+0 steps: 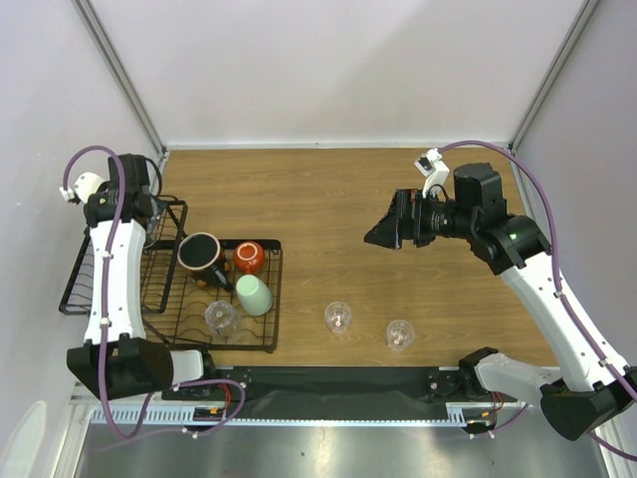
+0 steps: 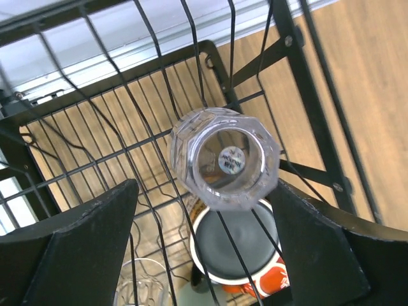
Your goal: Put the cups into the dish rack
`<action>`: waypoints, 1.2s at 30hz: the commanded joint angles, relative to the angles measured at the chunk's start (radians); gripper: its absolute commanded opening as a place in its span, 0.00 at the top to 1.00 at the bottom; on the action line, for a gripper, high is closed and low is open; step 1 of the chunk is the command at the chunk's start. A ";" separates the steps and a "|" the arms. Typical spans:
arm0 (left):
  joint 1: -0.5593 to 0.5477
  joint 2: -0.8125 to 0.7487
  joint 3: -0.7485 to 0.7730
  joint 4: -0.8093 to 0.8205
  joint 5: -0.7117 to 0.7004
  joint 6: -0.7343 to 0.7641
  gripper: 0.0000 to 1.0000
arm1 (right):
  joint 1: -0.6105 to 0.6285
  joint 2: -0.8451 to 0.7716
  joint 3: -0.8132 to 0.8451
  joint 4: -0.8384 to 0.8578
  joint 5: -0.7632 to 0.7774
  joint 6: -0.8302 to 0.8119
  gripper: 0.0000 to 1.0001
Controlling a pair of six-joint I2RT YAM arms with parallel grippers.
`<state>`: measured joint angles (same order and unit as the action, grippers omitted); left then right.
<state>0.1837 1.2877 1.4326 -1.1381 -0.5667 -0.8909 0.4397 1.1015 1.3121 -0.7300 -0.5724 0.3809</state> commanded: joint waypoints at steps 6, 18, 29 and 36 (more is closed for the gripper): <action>0.008 -0.088 0.120 -0.093 0.022 -0.069 0.11 | 0.011 0.001 0.064 -0.005 0.026 -0.034 0.00; 0.008 -0.331 -0.023 0.236 0.543 0.001 0.12 | 0.005 0.077 0.065 -0.069 0.026 0.004 0.03; -0.004 -0.565 -0.420 0.546 1.134 -0.109 0.13 | 0.114 0.211 -0.037 -0.080 0.120 0.062 0.03; -0.102 -0.745 -0.597 0.574 1.200 -0.132 0.13 | 0.260 0.365 -0.028 -0.092 0.209 0.085 0.11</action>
<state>0.1341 0.5972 0.8589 -0.6308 0.5209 -0.9966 0.6544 1.4380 1.2621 -0.8104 -0.4206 0.4480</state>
